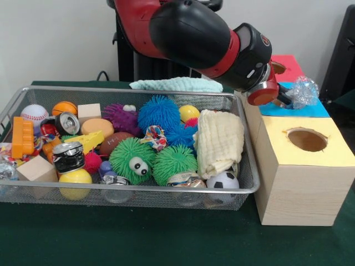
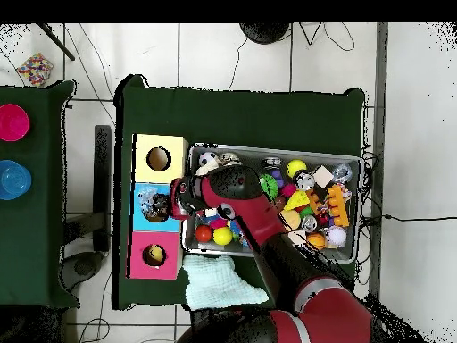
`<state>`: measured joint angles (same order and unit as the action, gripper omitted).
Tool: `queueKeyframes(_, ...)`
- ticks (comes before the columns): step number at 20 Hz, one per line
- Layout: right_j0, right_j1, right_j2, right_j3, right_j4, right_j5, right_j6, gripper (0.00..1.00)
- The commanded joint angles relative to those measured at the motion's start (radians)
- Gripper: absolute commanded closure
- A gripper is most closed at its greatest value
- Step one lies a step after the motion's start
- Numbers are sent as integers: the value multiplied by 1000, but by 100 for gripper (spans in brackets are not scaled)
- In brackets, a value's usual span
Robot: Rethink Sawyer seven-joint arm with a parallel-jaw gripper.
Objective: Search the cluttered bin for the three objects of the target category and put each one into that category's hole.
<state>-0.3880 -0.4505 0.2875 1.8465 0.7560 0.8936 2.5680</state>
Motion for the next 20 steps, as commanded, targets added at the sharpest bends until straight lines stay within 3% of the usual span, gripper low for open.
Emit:
queueKeyframes(1,2,-17,61,12,-60,-59,-68,100)
queueKeyframes(9,10,-12,6,-68,-193,11,-40,100)
queueKeyframes(10,-4,-12,17,-66,-214,2,-51,0)
queueKeyframes(13,-10,-22,14,-73,-237,23,-51,0)
queueKeyframes(16,3,-5,-32,-140,-296,63,9,0)
queueKeyframes(20,3,0,-33,-168,-308,87,60,0)
